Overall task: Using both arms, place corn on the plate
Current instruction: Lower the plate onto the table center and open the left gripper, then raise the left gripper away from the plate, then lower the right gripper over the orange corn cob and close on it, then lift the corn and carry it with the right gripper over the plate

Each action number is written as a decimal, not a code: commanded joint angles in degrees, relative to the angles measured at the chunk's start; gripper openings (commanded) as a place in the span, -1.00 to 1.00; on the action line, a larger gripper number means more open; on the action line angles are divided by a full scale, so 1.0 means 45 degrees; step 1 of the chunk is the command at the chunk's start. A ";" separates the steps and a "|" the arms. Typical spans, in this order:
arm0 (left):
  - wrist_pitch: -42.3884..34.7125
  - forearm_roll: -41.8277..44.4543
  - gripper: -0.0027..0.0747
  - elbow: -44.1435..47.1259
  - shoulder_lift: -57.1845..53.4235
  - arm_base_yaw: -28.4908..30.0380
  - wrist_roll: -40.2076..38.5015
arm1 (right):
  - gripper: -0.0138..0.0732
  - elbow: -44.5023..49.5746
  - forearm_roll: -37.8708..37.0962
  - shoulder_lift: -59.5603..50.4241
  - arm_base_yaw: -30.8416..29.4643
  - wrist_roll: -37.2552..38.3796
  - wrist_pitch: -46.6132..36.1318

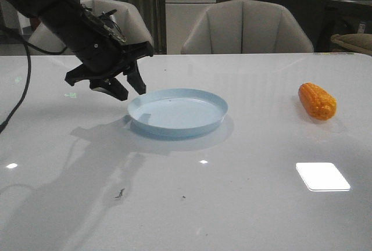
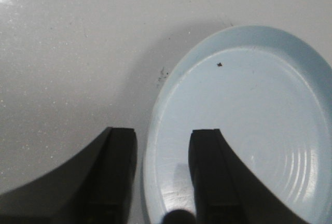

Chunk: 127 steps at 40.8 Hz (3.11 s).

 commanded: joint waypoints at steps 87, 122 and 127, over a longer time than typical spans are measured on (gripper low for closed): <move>-0.4149 0.4452 -0.01 1.1260 -1.7693 0.2407 0.0161 | 0.49 -1.7337 0.0343 1.3635 -0.1145 0.0952 1.1643; -0.4908 0.4452 -0.01 1.1260 -1.7693 0.2407 0.0161 | -0.12 -1.9955 0.0666 1.3971 0.0772 -0.0015 1.2060; -0.4908 0.4452 -0.01 1.1260 -1.7693 0.2407 0.0161 | -0.12 -2.0573 0.0666 1.3971 0.2027 -0.0226 1.2173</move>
